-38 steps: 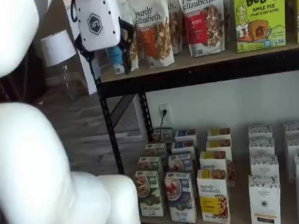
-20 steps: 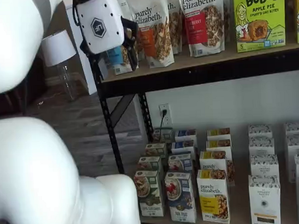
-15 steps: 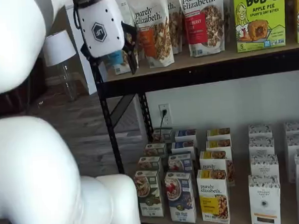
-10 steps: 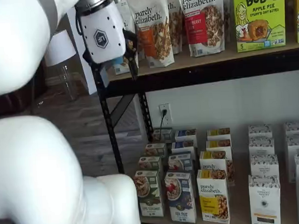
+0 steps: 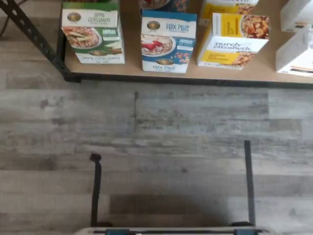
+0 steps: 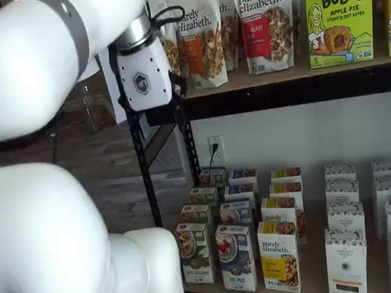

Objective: Pick up the blue and white box that is on the bottom shelf, the second box from the left

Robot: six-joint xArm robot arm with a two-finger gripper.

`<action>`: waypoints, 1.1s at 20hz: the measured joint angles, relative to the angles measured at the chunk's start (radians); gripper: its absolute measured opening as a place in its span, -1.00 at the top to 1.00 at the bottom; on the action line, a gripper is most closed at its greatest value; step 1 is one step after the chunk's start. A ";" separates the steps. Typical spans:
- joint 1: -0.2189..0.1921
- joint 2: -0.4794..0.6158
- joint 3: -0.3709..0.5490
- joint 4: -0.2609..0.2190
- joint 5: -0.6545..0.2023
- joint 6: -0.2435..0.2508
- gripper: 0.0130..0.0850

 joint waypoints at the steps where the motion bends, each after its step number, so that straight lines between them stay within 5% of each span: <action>1: 0.000 -0.006 0.019 0.002 -0.019 0.001 -1.00; 13: 0.001 -0.024 0.282 0.045 -0.280 0.001 -1.00; 22: 0.005 0.037 0.408 0.014 -0.485 0.016 -1.00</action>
